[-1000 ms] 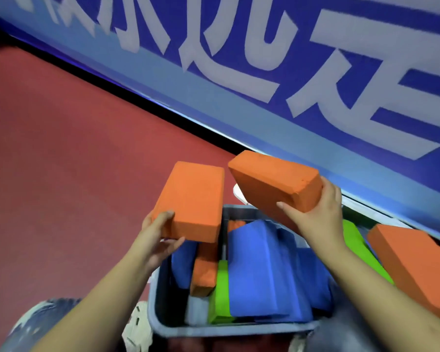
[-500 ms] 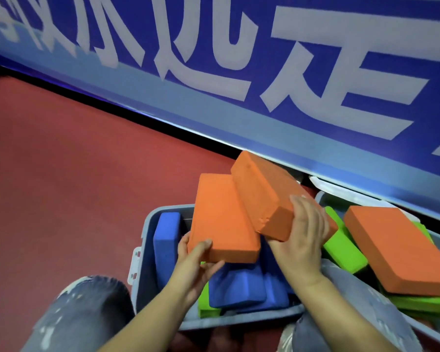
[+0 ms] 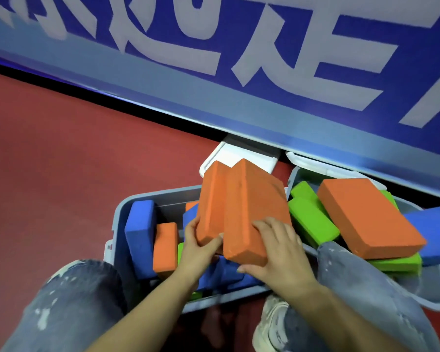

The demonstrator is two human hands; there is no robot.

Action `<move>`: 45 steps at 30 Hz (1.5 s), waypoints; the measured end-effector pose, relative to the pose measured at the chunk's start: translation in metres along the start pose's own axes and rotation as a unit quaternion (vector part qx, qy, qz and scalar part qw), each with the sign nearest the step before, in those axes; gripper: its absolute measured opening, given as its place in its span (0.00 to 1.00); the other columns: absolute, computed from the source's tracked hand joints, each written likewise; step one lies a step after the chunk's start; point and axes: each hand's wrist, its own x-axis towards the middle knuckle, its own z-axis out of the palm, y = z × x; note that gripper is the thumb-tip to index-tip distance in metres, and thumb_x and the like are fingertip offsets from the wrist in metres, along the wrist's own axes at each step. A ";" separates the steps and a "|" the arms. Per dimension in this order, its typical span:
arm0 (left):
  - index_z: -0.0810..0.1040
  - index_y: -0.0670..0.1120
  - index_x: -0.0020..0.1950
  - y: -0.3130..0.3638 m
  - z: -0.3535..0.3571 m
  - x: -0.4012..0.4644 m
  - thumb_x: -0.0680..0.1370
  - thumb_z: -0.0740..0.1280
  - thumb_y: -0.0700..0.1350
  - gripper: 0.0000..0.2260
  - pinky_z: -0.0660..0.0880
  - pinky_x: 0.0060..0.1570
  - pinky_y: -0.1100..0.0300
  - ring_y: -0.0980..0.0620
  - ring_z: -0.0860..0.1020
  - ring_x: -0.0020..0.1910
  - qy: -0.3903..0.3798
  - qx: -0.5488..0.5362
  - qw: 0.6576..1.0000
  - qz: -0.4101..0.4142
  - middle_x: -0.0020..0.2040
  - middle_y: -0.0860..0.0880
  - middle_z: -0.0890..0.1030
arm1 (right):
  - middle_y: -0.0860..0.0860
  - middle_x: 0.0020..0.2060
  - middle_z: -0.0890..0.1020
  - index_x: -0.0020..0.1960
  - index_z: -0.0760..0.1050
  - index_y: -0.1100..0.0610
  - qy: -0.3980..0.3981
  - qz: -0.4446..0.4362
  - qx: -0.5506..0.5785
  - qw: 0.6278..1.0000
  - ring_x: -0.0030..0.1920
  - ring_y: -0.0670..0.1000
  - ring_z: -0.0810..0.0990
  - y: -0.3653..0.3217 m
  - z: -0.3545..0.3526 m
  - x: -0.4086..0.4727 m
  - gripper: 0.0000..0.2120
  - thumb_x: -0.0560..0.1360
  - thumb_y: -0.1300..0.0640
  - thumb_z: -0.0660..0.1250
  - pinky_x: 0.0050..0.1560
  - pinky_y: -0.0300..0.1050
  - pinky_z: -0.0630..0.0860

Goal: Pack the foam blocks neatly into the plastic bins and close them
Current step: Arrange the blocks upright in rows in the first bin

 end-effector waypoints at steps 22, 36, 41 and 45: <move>0.78 0.44 0.53 0.030 -0.138 0.056 0.75 0.65 0.43 0.08 0.71 0.47 0.56 0.46 0.77 0.47 0.297 0.235 0.925 0.045 0.51 0.46 0.81 | 0.50 0.59 0.73 0.64 0.71 0.52 -0.180 -0.117 0.094 0.972 0.61 0.53 0.71 -0.085 -0.001 0.097 0.20 0.77 0.42 0.60 0.61 0.48 0.68; 0.61 0.56 0.76 -0.019 -0.156 0.143 0.76 0.63 0.62 0.30 0.61 0.71 0.49 0.42 0.60 0.74 0.144 0.515 0.842 -0.076 0.76 0.41 0.57 | 0.48 0.61 0.73 0.68 0.69 0.49 -0.285 -0.204 0.101 0.931 0.64 0.51 0.70 -0.088 0.043 0.114 0.21 0.77 0.45 0.62 0.65 0.46 0.64; 0.70 0.51 0.65 -0.030 -0.146 0.140 0.74 0.66 0.61 0.24 0.67 0.61 0.45 0.38 0.67 0.63 0.195 0.592 0.780 -0.062 0.64 0.41 0.65 | 0.48 0.61 0.72 0.68 0.68 0.48 -0.323 -0.216 0.064 0.919 0.63 0.49 0.70 -0.090 0.043 0.116 0.20 0.78 0.43 0.59 0.65 0.48 0.63; 0.67 0.44 0.59 -0.031 -0.146 0.131 0.73 0.70 0.55 0.23 0.69 0.49 0.49 0.34 0.72 0.55 0.231 0.572 0.784 -0.062 0.61 0.38 0.64 | 0.48 0.59 0.73 0.66 0.69 0.49 -0.328 -0.219 0.041 0.918 0.61 0.50 0.72 -0.091 0.049 0.118 0.19 0.78 0.42 0.58 0.64 0.50 0.64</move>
